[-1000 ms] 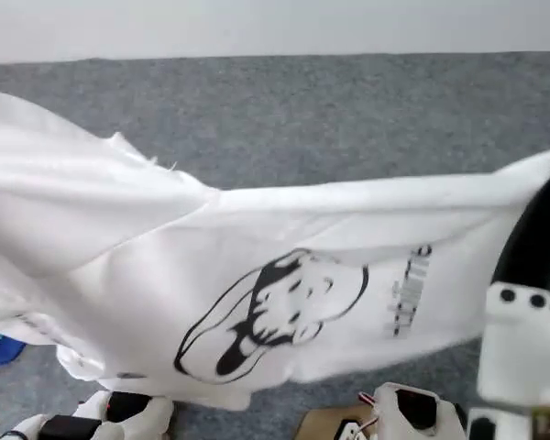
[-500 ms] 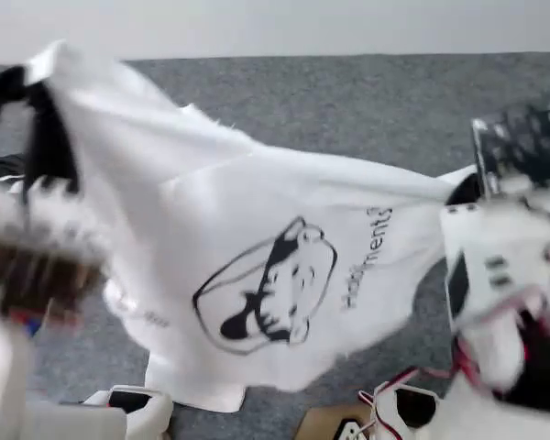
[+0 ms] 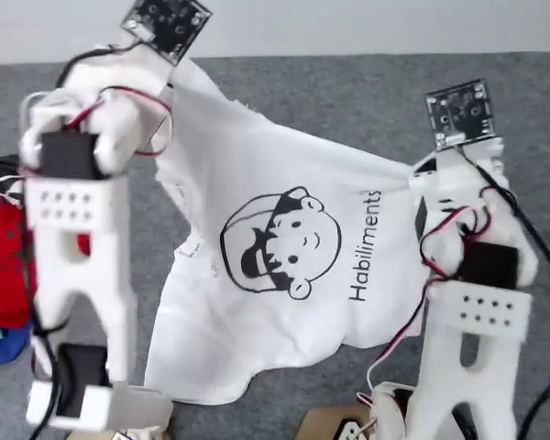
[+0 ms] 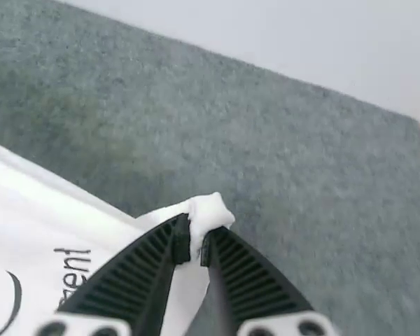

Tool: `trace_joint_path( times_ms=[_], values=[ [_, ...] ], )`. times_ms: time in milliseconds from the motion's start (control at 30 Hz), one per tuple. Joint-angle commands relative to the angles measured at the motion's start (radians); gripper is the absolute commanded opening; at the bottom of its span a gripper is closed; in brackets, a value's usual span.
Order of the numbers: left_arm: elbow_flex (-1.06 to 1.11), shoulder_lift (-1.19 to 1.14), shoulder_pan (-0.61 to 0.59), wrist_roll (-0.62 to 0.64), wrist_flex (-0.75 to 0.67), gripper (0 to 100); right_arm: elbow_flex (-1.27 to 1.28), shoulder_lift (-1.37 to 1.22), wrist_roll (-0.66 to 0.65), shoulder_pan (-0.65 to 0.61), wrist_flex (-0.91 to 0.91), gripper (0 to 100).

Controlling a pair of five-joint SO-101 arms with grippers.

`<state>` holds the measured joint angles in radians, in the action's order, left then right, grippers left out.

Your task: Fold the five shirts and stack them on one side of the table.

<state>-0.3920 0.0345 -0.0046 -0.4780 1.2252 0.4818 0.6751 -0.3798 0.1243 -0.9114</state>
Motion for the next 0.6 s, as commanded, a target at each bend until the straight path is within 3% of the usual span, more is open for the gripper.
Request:
trace_joint_path(
  times_ms=[0, 567],
  values=[
    [0.036, -0.064, -0.034, 0.009, -0.167, 0, -0.02, -0.085, 0.011, -0.005, 0.119, 0.9],
    [0.031, -0.308, -0.14, 0.006, -0.582, 0, -0.784, -0.831, 0.012, -0.05, 0.205, 0.9]
  ],
)
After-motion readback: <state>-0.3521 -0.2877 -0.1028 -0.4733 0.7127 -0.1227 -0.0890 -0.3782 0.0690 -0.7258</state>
